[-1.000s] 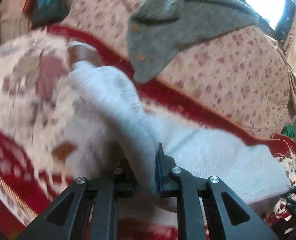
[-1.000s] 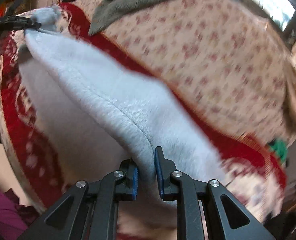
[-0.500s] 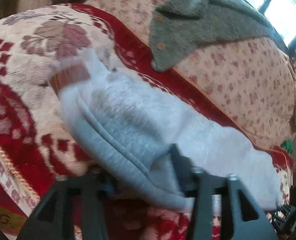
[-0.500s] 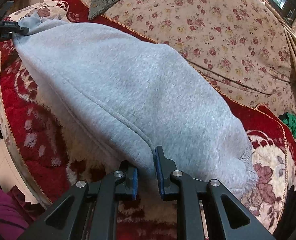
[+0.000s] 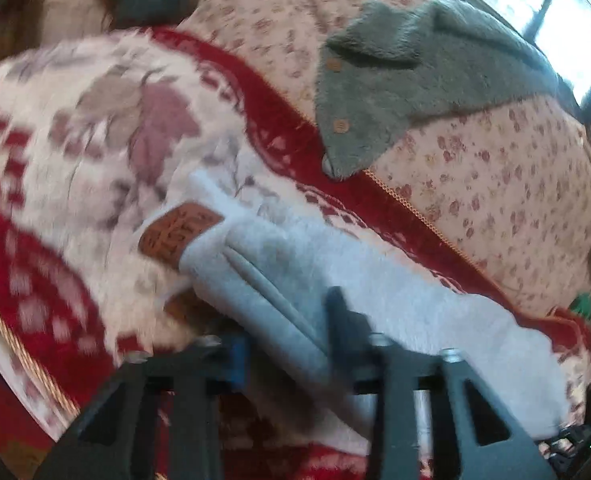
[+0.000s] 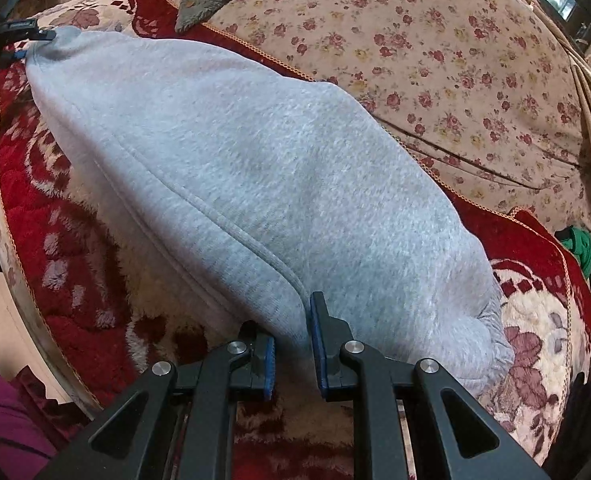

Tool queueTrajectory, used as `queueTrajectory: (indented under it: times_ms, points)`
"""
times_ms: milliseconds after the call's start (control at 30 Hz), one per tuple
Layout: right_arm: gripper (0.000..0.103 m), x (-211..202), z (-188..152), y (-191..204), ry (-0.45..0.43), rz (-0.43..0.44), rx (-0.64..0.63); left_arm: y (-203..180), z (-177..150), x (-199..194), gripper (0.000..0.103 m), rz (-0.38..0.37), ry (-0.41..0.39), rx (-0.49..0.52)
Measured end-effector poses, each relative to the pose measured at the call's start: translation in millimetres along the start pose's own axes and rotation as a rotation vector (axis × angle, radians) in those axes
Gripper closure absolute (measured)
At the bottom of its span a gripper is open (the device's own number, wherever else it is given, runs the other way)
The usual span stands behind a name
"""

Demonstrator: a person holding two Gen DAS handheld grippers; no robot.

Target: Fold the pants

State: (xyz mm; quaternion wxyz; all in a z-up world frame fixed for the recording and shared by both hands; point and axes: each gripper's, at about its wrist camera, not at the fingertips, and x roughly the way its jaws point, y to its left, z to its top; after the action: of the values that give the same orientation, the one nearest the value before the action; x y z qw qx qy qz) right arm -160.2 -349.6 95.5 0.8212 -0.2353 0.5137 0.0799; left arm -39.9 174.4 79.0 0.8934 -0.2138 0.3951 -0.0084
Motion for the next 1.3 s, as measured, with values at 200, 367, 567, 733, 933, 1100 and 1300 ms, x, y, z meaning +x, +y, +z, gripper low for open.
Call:
queueTrajectory:
  times_ms: [200,367,567,733,933,1100,1300]
  points:
    - [0.086,3,-2,4,0.004,-0.001,0.019,9,-5,16,0.071,0.093,0.073,0.001]
    - [0.081,2,-10,1,-0.054,0.022,0.072,32,-21,12,0.025,0.144,0.108,-0.097]
    - [0.07,-12,-8,-14,-0.088,0.096,0.187,13,-25,-29,0.025,0.235,-0.002,-0.045]
    - [0.033,-28,-20,-23,-0.121,0.174,0.284,-38,-33,-68,0.025,0.216,-0.138,0.067]
    - [0.033,-44,-54,-56,-0.146,0.249,0.5,-129,-71,-70,0.019,-0.018,-0.082,0.251]
    - [0.033,-37,-97,-110,-0.144,0.304,0.818,-204,-120,-52,0.017,-0.193,0.04,0.409]
    - [0.033,-9,-122,-151,-0.194,0.465,1.091,-284,-176,-35,0.017,-0.38,0.206,0.51]
